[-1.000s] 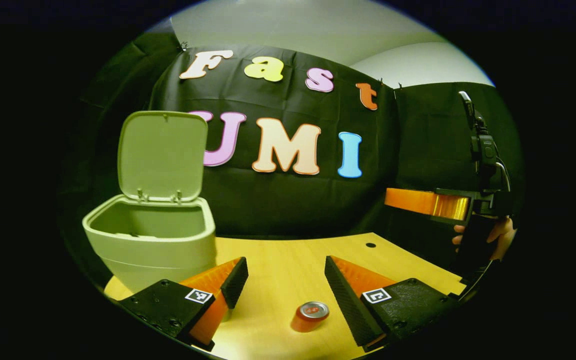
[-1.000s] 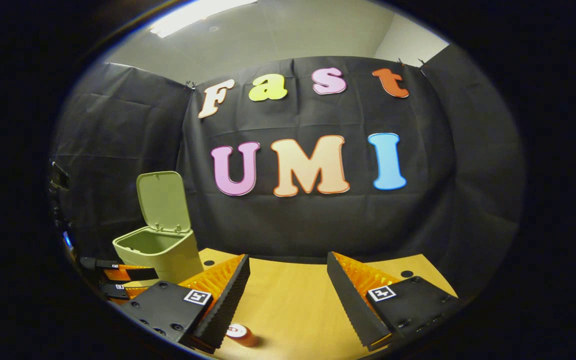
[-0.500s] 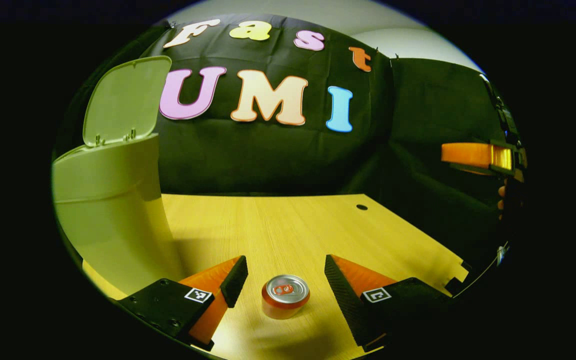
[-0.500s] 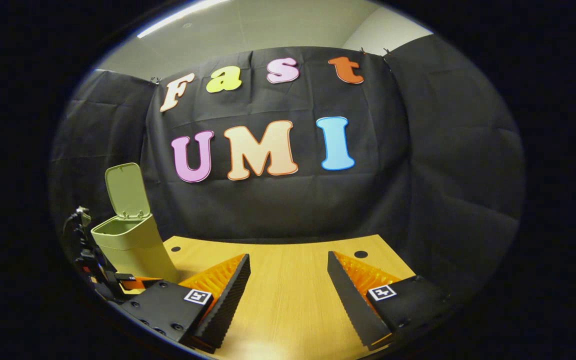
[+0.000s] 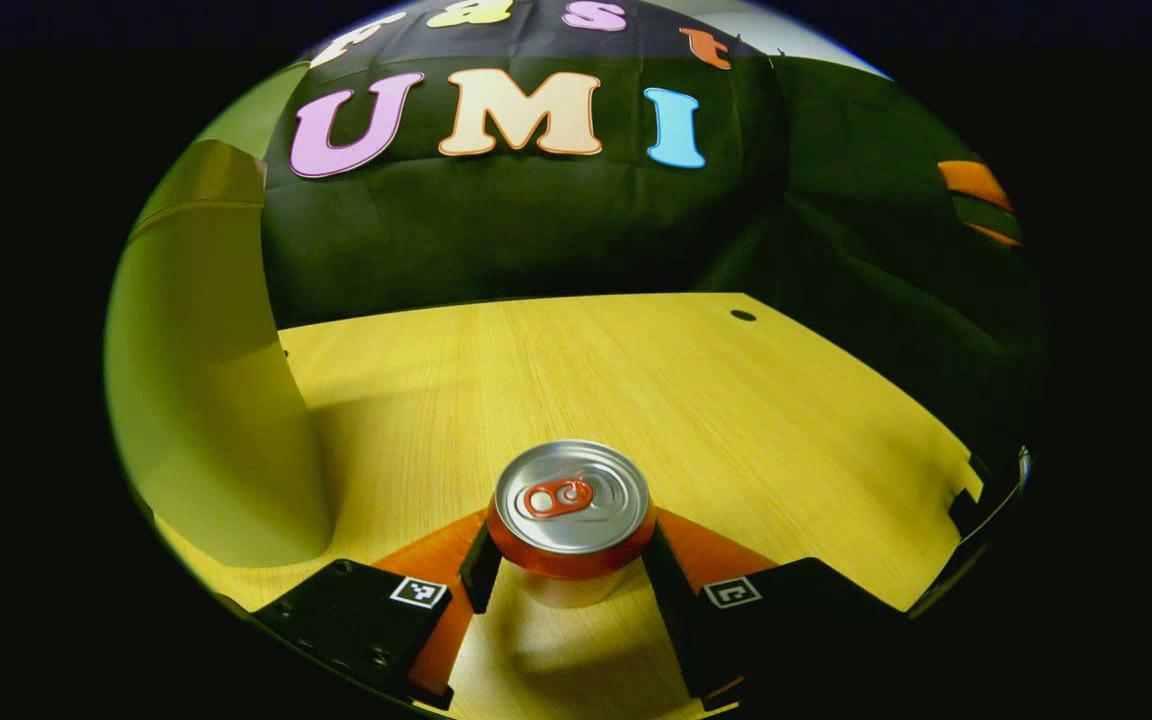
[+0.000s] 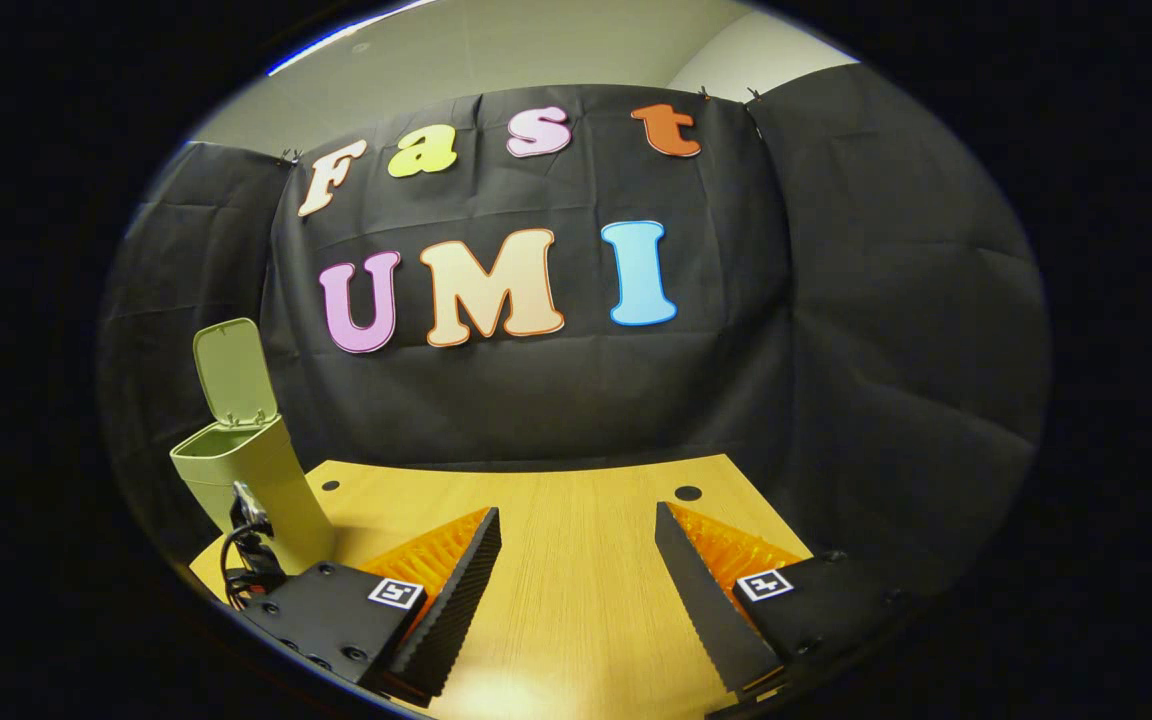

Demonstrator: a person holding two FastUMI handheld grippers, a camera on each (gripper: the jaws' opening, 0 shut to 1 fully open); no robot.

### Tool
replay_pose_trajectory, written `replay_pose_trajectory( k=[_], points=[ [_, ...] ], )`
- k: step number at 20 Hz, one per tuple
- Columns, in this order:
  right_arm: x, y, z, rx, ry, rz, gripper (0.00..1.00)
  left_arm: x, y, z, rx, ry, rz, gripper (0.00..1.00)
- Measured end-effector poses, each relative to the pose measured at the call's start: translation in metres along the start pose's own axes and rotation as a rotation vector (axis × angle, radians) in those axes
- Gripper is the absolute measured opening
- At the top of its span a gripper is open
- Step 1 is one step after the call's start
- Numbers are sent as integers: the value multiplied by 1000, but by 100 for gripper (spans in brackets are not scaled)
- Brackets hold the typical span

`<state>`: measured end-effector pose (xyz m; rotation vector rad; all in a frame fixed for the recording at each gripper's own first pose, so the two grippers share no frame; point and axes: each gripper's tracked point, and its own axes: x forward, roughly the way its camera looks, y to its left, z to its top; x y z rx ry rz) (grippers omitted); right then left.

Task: Press the lid of the desktop garbage bin to open it, pick up the crumpled paper on the desktop and throw it into the bin, then pick up the pop can on the desktop and drop it into the bin, and finally close the garbage bin lid.

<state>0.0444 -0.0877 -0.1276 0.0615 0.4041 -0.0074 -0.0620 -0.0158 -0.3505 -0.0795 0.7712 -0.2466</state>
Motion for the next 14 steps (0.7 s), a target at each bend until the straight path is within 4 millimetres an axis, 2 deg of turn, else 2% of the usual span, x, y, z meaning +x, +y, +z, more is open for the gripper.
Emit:
replay_pose_trajectory(
  k=[2, 4, 9, 10, 14],
  points=[
    [2, 0, 0, -1, -2, 2, 97, -3, -1, 4, -2, -5, -3, 76],
    [2, 4, -1, 1, -2, 12, 98, -11, 2, 25, -2, -50, -4, 76],
    [9, 16, 0, 15, -15, 47, 98, -32, 10, 113, 22, -195, -15, 75],
    [10, 19, 2, 25, -19, 56, 95, -38, 12, 130, 18, -226, -13, 75],
    [14, 33, 3, 49, -31, 89, 98, -63, 17, 195, 44, -340, -7, 75]
  ],
)
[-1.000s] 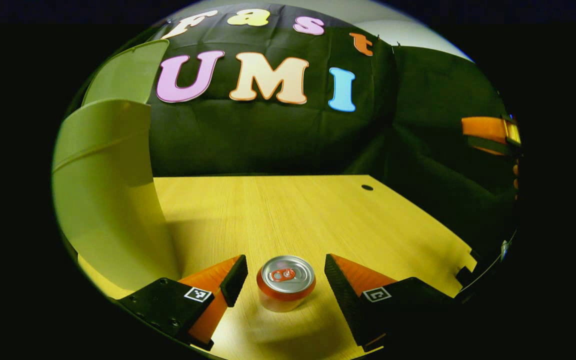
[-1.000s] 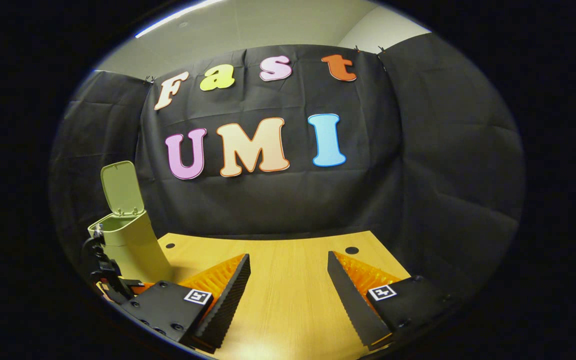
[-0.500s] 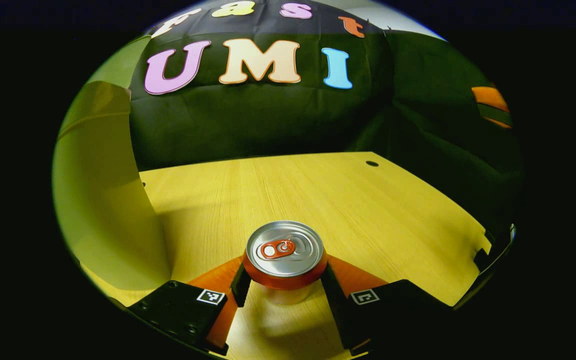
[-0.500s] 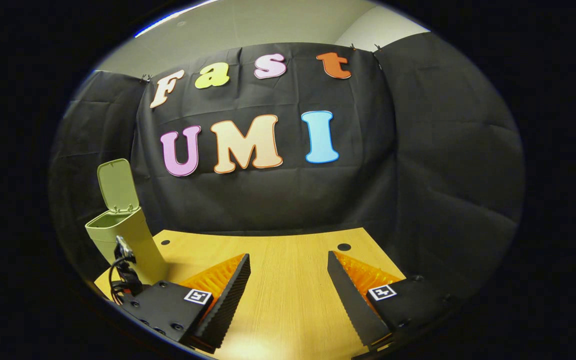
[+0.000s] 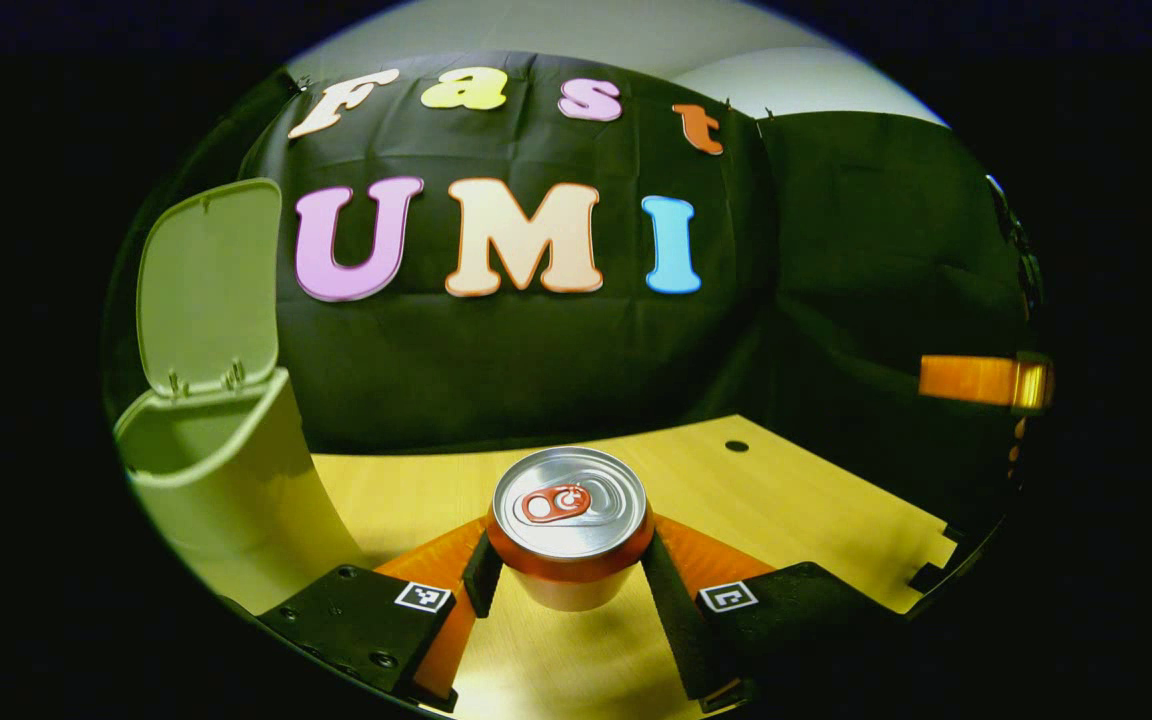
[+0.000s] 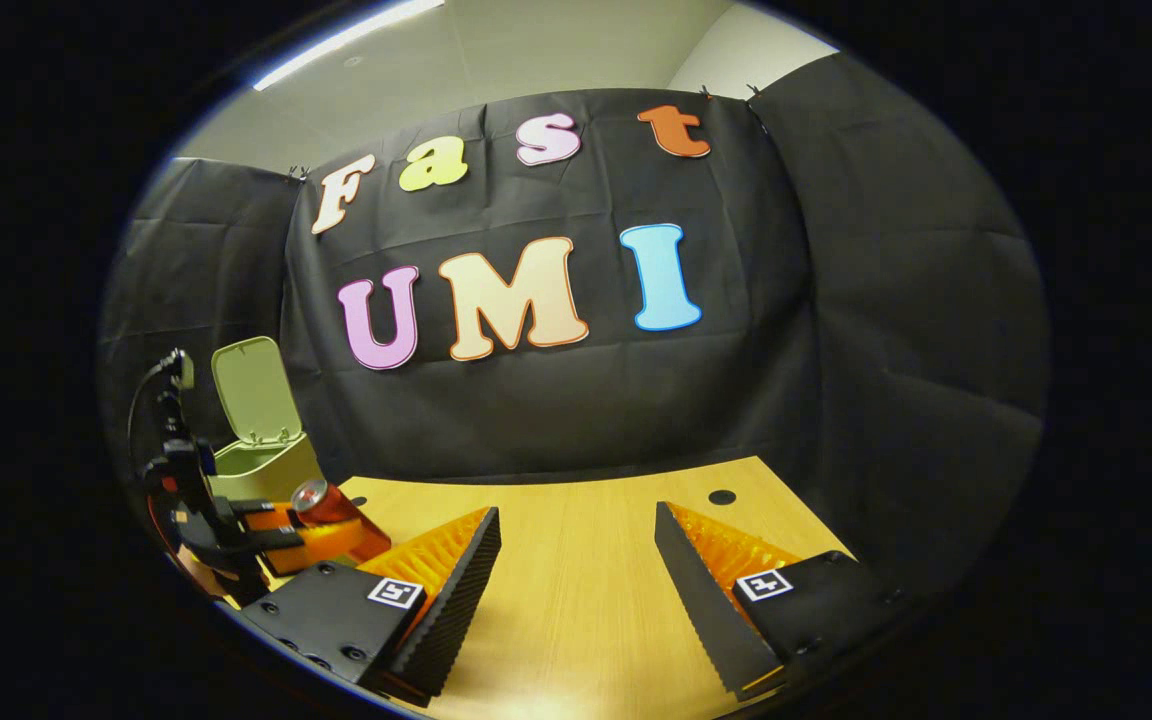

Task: Press the lid of the desktop garbage bin to open it, pick up the crumpled paper on the desktop and throw it into the bin, then pick up the pop can on the desktop and drop it into the bin, and finally close the garbage bin lid.

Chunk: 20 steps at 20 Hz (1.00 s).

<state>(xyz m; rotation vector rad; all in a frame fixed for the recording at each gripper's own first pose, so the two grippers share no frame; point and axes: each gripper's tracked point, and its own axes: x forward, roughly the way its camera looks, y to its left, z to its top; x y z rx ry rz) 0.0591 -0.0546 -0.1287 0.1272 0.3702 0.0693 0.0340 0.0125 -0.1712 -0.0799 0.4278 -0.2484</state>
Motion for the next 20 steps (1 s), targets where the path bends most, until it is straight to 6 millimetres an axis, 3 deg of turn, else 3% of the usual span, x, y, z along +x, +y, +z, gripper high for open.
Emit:
replay_pose_trajectory(
  k=[5, 10, 14, 20],
  points=[
    [5, 19, -2, 23, -6, 46, 97, -11, 23, 62, 9, -107, 42, 75],
    [10, 23, -5, 34, -6, 57, 97, -30, 75, 111, 2, -196, 150, 74],
    [15, 27, -8, 51, -2, 62, 97, -51, 126, 125, -30, -239, 259, 74],
    [25, 36, -14, 46, 16, 74, 98, -80, 192, 111, -27, -220, 412, 74]
  ],
)
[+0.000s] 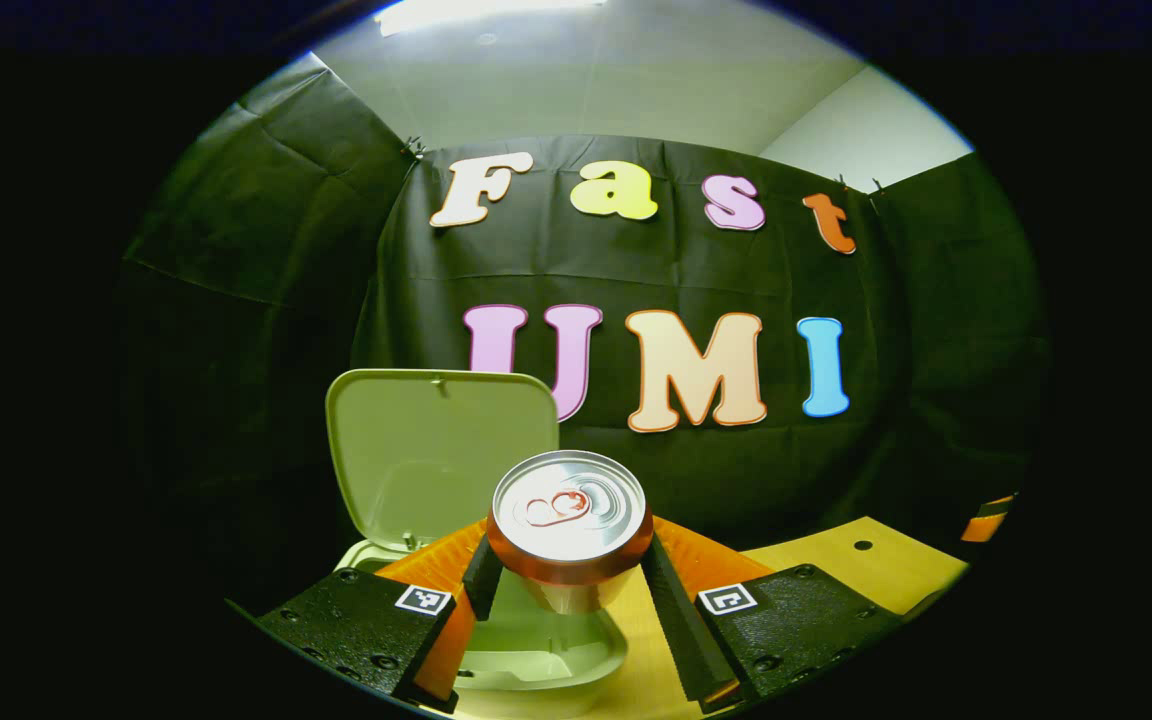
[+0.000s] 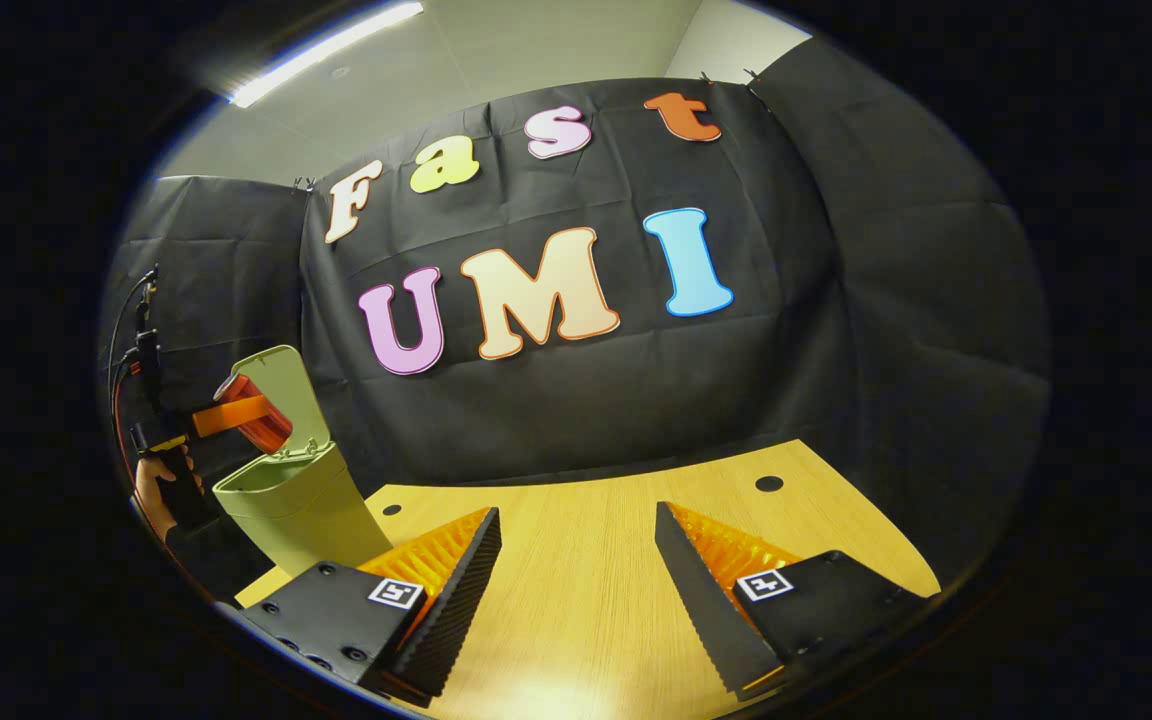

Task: Press the lid of the desktop garbage bin to open it, pick up the crumpled paper on the desktop and throw it into the bin, then pick up the pop can on the desktop and drop it into the bin, and finally close the garbage bin lid.

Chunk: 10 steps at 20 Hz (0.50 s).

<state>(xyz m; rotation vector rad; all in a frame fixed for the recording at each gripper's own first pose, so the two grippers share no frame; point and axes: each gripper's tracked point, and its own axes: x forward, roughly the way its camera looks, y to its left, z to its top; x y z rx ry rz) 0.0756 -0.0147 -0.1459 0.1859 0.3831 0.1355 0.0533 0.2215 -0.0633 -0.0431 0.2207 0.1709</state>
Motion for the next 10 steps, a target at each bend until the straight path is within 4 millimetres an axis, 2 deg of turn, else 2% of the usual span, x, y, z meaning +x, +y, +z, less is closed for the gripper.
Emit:
replay_pose_trajectory(
  k=[4, 5, 8, 10],
  points=[
    [6, 6, -2, 1, 9, 10, 98, 1, 39, -23, 10, 58, 92, 75],
    [7, 8, -1, -1, 12, 12, 97, 0, 47, -23, 6, 57, 112, 80],
    [11, 8, -2, -9, 11, 9, 97, 5, 57, 2, 18, 6, 134, 98],
    [10, 8, -2, -10, 10, 5, 97, 11, 66, 25, 44, -29, 145, 96]
  ],
)
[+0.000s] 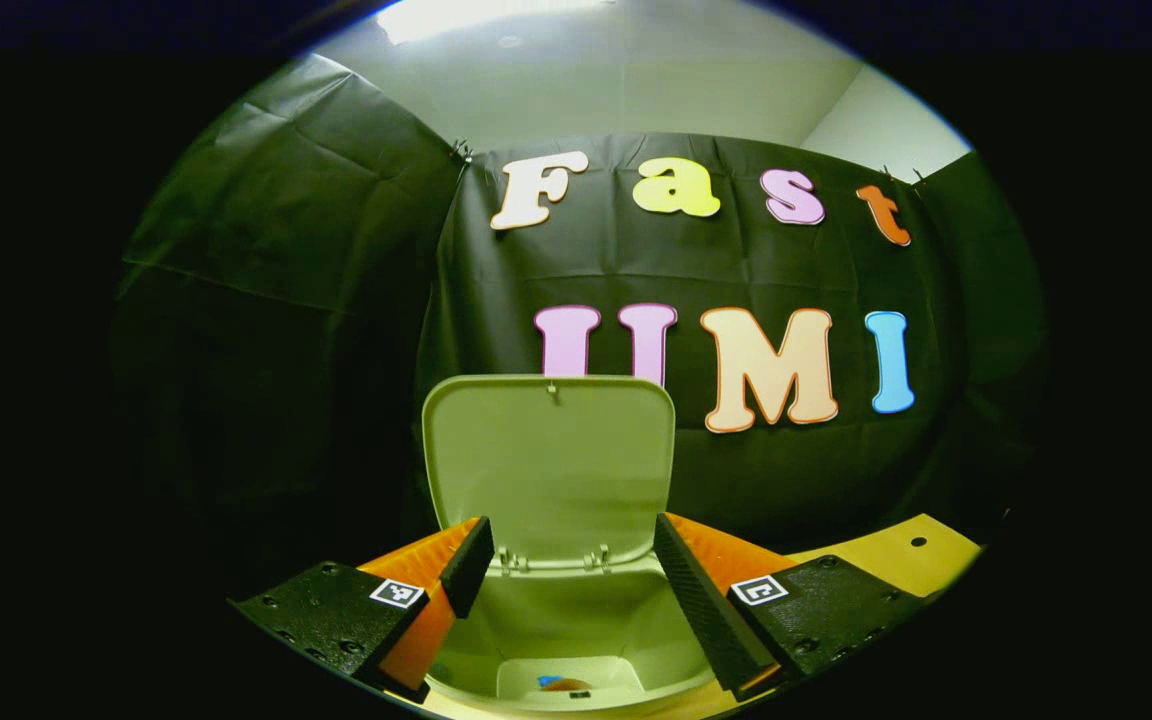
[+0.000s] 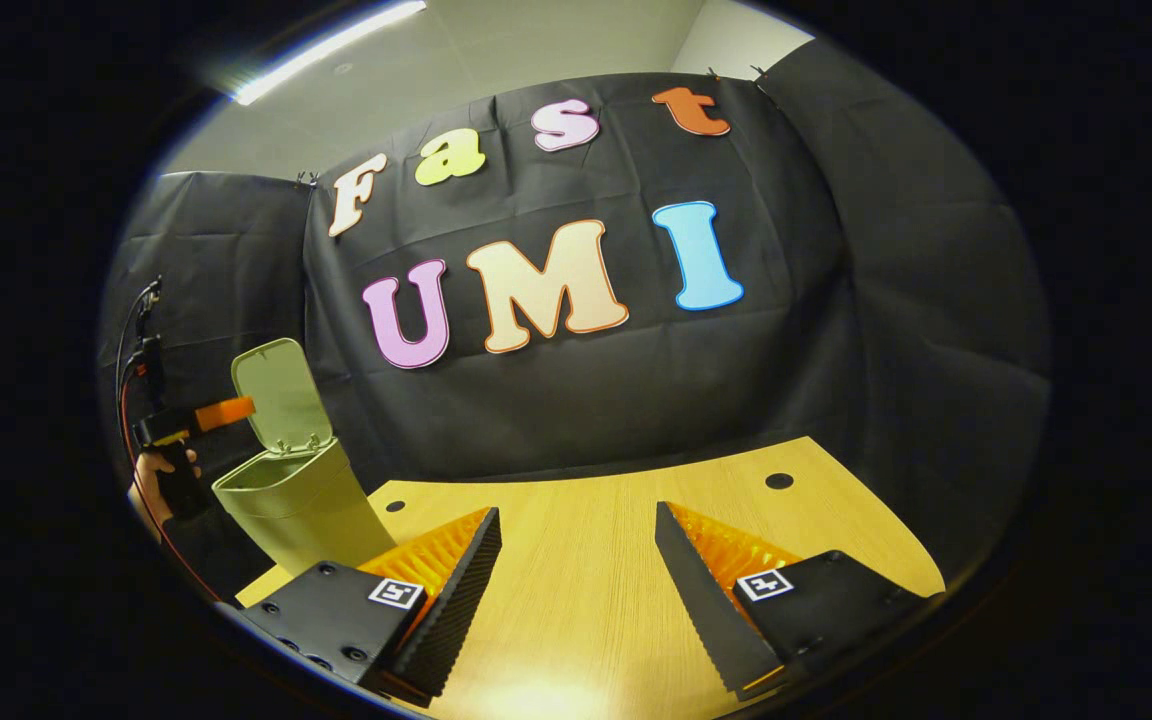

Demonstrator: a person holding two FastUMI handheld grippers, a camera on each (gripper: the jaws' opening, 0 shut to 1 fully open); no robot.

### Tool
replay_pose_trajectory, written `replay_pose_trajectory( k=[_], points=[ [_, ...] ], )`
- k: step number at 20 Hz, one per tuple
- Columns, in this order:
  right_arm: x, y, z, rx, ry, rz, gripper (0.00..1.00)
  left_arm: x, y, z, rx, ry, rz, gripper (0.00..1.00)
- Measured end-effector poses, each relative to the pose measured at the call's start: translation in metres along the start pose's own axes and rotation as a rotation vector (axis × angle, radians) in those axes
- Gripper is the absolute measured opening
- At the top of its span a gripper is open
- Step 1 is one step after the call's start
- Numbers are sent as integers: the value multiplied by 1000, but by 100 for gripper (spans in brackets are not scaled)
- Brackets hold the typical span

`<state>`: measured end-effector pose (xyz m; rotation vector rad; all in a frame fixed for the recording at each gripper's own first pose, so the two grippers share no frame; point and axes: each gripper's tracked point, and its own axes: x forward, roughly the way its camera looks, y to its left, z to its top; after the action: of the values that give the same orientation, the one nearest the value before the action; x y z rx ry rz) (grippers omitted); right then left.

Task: Press the lid of the desktop garbage bin to open it, pick up the crumpled paper on the desktop and throw it into the bin, then pick up the pop can on the desktop and drop it into the bin, and finally close the garbage bin lid.

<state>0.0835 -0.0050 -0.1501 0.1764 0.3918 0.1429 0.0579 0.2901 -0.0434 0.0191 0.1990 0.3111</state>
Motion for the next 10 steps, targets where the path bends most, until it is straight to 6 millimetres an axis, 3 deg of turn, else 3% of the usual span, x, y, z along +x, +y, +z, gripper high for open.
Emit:
replay_pose_trajectory(
  k=[7, 10],
  points=[
    [-3, -7, -8, 0, 3, -37, 97, 40, 16, 94, 7, -126, 7, 96],
    [-8, -12, -14, 8, 1, -62, 97, 67, 11, 97, 41, -85, -28, 96]
  ],
)
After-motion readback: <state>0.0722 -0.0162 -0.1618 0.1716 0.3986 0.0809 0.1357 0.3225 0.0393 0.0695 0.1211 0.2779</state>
